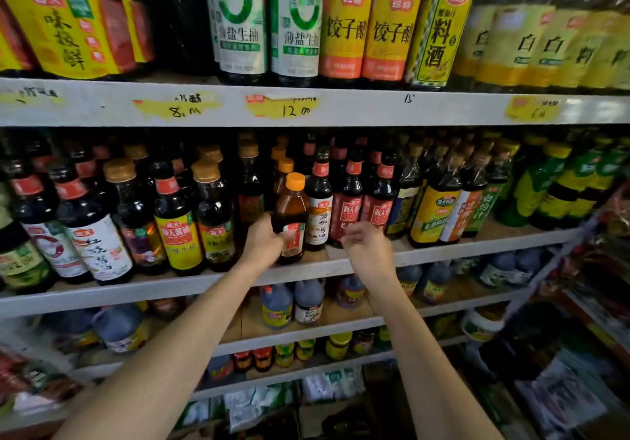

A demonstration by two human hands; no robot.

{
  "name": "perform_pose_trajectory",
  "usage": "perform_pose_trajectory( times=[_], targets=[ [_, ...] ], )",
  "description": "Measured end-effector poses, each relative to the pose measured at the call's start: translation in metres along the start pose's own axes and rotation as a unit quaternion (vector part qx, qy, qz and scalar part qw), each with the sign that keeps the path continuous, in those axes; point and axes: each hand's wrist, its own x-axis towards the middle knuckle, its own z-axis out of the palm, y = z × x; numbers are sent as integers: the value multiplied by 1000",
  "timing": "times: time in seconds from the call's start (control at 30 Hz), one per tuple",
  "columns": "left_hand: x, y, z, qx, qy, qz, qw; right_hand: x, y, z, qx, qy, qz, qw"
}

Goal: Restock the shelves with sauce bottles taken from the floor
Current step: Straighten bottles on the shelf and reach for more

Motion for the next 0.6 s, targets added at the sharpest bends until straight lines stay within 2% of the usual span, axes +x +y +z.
perform_pose_trajectory(
  times=[0.2,0.37,0.6],
  targets=[
    [19,-13,5,26,-5,-13,1000,37,31,6,-13,-60,-24,998],
    [20,-9,-5,169,-26,11,985,50,47,15,1,-101,-28,994],
    [10,-1,-3,224,-18,-19,974,33,74,23,34,-129,-7,991]
  ],
)
